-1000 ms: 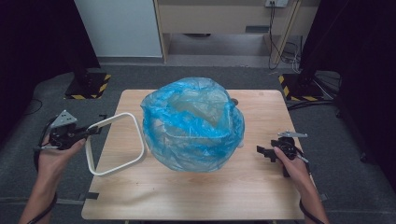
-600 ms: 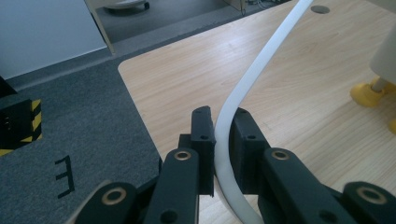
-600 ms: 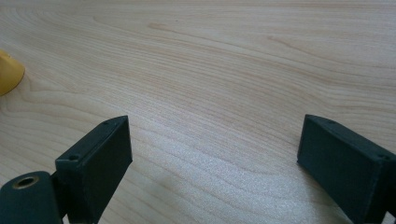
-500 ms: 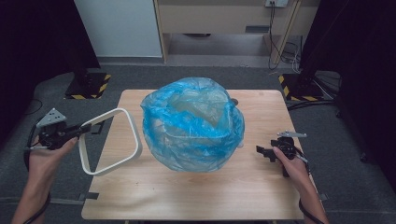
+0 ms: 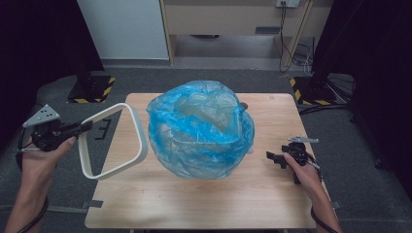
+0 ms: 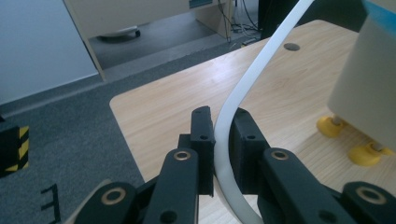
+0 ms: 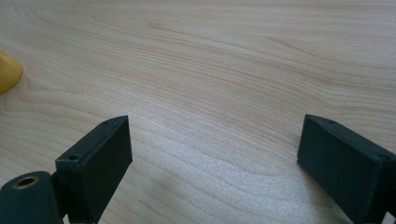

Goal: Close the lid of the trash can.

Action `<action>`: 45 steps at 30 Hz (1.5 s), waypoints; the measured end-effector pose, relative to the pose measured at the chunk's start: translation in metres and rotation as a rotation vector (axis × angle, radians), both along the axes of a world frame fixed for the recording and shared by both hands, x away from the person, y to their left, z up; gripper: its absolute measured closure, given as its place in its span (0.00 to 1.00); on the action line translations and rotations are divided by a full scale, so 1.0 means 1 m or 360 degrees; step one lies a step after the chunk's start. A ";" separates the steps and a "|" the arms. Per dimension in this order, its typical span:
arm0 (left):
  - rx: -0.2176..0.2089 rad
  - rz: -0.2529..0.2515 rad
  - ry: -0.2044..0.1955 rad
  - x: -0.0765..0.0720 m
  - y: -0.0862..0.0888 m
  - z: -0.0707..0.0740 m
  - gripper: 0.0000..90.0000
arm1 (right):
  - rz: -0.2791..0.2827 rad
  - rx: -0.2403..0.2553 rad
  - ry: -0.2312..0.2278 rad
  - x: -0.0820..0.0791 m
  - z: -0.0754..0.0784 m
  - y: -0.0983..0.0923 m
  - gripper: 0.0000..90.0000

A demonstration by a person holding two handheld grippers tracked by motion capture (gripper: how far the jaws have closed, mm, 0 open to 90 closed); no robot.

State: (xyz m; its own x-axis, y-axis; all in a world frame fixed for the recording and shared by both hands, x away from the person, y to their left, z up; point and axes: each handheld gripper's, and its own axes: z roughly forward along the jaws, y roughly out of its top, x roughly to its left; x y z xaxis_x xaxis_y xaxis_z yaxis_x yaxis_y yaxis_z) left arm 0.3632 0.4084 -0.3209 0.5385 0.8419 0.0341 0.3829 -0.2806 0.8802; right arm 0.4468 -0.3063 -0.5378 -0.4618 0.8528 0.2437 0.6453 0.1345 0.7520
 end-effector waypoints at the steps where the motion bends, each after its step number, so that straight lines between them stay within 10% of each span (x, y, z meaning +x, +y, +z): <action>1: 0.0001 -0.0009 -0.0008 0.000 -0.003 0.004 0.89 | 0.0000 0.0000 0.0000 0.000 0.000 0.000 0.11; 20: 0.0052 -0.0188 -0.0116 0.006 -0.059 0.069 0.89 | 0.0003 0.0011 0.0002 0.001 0.000 0.000 0.11; 45: 0.0194 -0.0411 -0.0072 0.035 -0.158 0.109 0.89 | 0.0007 0.0031 0.0004 0.001 0.000 -0.002 0.11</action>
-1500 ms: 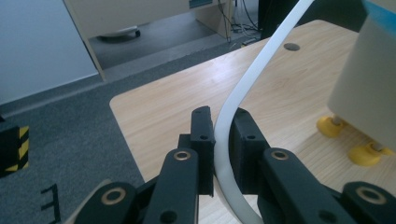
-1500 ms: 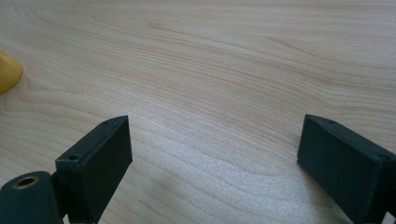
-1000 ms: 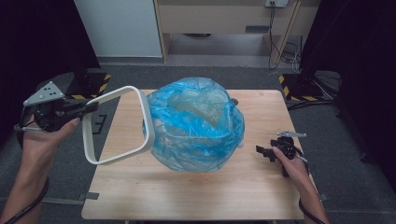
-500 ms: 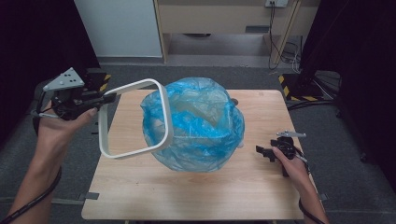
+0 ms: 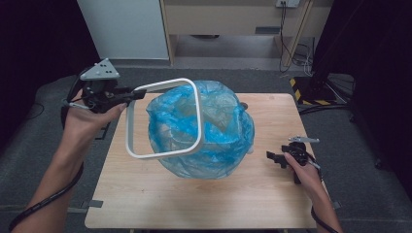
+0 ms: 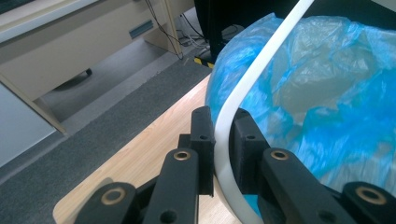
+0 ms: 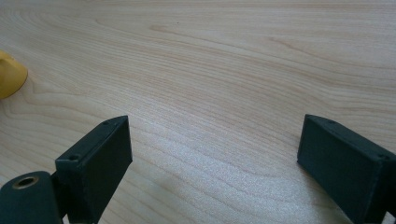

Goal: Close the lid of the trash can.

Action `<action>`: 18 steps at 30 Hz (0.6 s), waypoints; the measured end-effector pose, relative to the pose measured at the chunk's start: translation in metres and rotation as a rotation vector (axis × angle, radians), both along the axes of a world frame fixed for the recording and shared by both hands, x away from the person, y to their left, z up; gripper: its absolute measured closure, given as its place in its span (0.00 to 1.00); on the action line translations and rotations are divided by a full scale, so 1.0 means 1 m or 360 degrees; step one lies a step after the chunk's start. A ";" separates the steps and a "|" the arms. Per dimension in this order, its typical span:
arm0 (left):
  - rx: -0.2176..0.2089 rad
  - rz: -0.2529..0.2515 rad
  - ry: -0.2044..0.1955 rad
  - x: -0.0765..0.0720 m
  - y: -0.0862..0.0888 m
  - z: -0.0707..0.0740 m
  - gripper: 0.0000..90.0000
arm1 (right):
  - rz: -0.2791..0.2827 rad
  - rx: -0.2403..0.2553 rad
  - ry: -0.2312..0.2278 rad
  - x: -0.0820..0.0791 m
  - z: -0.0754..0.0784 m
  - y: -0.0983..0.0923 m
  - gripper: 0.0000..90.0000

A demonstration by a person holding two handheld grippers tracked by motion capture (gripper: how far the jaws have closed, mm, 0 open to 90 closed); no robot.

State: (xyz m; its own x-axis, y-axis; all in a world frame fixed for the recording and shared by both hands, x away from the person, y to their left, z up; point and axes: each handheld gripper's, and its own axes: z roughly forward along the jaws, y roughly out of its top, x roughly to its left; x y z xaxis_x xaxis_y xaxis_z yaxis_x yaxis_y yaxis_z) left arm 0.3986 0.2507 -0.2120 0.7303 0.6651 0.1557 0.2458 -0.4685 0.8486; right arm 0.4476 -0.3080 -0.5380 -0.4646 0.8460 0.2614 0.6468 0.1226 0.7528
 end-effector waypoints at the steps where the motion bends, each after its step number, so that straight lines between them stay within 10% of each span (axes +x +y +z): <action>1: 0.0007 -0.0007 0.0004 0.002 -0.004 0.001 0.89 | 0.0001 0.0000 -0.0001 0.000 0.000 0.000 0.11; 18: 0.0129 -0.0116 0.0106 0.018 -0.067 0.016 0.89 | 0.0008 0.0018 0.0006 -0.001 0.000 -0.002 0.11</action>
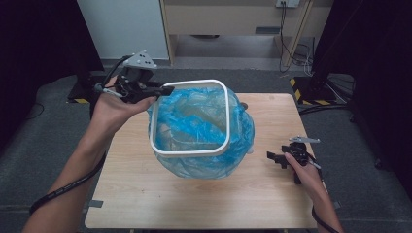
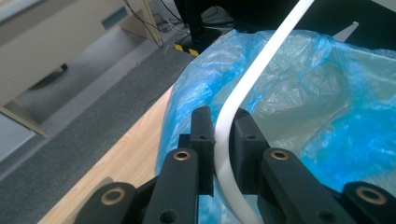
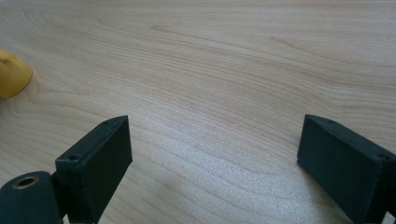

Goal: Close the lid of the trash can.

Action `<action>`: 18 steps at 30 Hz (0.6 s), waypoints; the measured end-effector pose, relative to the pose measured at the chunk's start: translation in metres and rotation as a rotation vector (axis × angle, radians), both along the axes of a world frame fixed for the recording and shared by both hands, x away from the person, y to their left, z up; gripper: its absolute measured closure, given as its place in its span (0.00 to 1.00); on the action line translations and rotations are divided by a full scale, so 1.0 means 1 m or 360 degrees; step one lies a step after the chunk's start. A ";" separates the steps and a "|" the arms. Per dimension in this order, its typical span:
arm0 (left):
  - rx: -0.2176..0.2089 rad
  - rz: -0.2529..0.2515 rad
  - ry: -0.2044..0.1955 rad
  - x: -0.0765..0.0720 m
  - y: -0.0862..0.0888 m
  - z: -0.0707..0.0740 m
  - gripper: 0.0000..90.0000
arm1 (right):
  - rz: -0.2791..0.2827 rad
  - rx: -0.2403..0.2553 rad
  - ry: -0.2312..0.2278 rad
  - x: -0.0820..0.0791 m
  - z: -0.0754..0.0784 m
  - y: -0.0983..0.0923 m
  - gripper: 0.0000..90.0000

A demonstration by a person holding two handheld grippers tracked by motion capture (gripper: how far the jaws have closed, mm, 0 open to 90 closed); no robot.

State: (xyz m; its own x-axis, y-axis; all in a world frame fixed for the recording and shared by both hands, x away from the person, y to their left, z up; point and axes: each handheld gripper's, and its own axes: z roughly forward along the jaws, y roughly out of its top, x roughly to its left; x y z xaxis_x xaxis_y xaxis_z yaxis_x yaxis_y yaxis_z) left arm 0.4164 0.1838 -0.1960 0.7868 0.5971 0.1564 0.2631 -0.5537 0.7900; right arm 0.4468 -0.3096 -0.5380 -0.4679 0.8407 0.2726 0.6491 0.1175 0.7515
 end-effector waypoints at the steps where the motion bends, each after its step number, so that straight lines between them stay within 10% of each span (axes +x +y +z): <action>1: 0.0004 -0.0005 0.0015 0.002 -0.003 -0.001 0.89 | 0.0002 0.0005 0.0002 0.000 0.000 0.000 0.11; 18: 0.0123 0.0025 0.0227 0.039 -0.025 -0.024 0.89 | 0.0012 0.0020 0.0009 -0.001 0.000 -0.002 0.11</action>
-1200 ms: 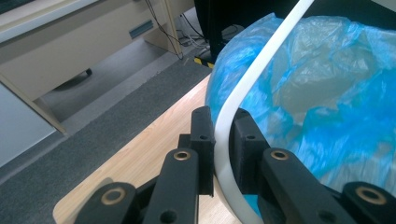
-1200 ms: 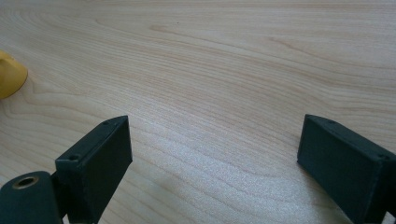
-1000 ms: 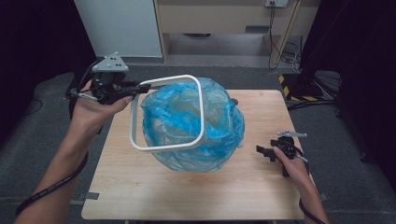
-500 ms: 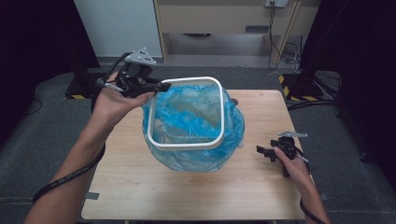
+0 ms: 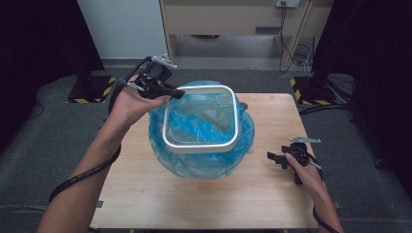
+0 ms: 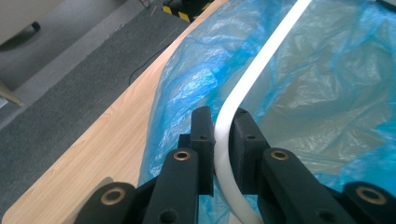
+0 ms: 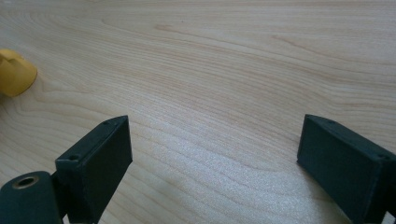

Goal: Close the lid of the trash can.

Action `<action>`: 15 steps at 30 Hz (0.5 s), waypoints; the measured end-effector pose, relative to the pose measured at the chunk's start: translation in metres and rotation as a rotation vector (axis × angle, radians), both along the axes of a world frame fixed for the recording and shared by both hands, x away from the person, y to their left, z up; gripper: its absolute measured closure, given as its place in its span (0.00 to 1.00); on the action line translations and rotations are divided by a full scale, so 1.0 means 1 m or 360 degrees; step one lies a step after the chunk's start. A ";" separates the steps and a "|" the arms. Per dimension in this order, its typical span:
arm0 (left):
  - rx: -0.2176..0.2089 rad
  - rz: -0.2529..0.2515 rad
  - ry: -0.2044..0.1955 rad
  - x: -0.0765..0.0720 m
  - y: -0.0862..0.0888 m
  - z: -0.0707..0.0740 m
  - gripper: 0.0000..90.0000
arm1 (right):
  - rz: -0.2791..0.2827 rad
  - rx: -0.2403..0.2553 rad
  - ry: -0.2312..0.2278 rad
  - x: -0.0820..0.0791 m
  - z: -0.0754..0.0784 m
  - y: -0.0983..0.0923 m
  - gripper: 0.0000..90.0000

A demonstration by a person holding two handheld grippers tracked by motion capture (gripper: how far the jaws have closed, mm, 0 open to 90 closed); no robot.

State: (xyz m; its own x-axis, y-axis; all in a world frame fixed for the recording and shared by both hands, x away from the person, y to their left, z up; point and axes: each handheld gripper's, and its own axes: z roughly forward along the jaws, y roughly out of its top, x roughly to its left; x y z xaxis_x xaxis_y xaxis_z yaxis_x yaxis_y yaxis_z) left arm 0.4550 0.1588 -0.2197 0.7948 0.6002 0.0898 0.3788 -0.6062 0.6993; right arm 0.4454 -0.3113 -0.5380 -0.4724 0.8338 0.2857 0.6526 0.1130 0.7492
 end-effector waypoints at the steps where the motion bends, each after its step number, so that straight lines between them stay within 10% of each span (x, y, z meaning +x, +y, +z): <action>1: 0.0002 0.0008 0.0005 0.002 0.000 0.000 0.89 | 0.0000 0.0001 0.0000 0.000 0.000 0.000 0.11; 15: 0.0049 0.0033 0.0061 0.014 -0.004 -0.002 0.89 | 0.0000 -0.0009 -0.0003 0.000 0.000 0.000 0.11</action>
State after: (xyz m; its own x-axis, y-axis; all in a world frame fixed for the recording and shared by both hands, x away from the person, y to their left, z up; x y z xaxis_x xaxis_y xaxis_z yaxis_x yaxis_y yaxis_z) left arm 0.4695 0.1551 -0.2221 0.7853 0.6142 0.0783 0.4179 -0.6190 0.6650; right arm 0.4453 -0.3108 -0.5380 -0.4729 0.8354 0.2802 0.6510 0.1170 0.7500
